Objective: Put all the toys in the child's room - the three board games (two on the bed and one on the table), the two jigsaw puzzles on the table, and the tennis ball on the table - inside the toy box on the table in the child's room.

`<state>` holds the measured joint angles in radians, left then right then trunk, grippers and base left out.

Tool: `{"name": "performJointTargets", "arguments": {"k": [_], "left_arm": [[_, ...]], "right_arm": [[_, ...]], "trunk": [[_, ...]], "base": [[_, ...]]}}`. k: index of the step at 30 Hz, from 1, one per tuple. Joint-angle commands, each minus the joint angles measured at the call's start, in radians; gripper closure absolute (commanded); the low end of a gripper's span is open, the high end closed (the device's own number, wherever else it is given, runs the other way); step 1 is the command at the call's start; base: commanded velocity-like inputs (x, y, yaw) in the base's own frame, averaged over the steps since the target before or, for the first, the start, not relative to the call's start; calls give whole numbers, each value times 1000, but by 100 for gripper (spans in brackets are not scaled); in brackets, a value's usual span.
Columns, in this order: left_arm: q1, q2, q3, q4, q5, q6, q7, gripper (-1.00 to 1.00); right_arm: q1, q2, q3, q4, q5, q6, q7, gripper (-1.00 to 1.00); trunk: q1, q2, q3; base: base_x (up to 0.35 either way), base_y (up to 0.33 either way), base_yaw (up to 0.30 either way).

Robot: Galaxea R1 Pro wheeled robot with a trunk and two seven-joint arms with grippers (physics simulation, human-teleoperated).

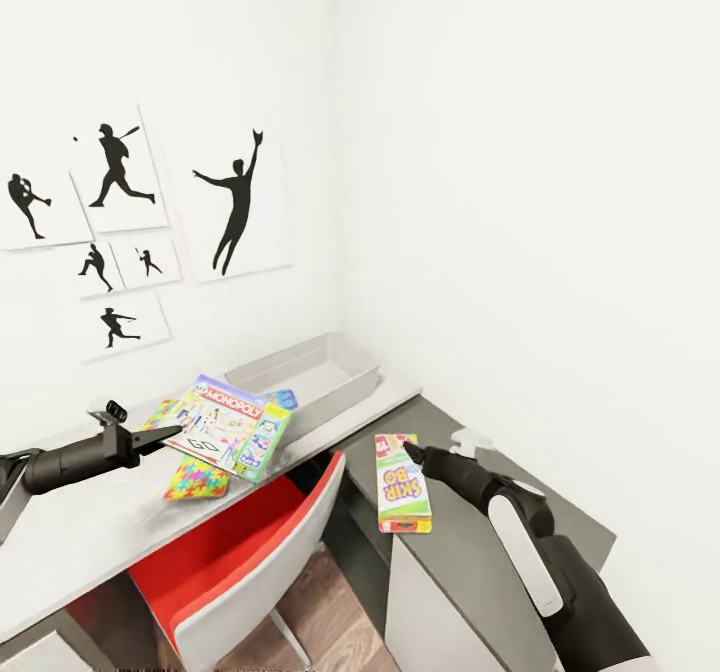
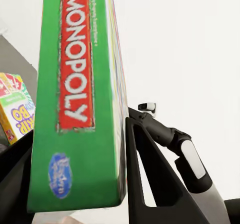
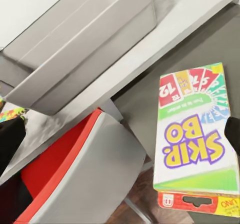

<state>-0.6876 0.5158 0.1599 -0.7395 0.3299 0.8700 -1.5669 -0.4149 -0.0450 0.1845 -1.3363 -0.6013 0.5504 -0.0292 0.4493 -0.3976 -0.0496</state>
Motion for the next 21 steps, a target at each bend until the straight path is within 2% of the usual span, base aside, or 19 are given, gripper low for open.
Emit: {"name": "performJointTargets", "arguments": {"k": [1,16,21], "left_arm": [[-1,0,0,0,0,10,-4,100],[-1,1,0,0,-1,10,-4,100],[-1,3,0,0,-1,10,-4,100]], "right_arm": [[-1,-1,1,-1,-5,3,-3,-100],[-1,-2,1,-4,-2,0,2,-100],[-1,-2,0,-3,1,-6,-1,-100]], "trunk": [[1,-2,-2],[1,-2,-2],[1,-2,-2]], "base": [[4,-36,292],[0,-5,291],[0,0,102]]}}
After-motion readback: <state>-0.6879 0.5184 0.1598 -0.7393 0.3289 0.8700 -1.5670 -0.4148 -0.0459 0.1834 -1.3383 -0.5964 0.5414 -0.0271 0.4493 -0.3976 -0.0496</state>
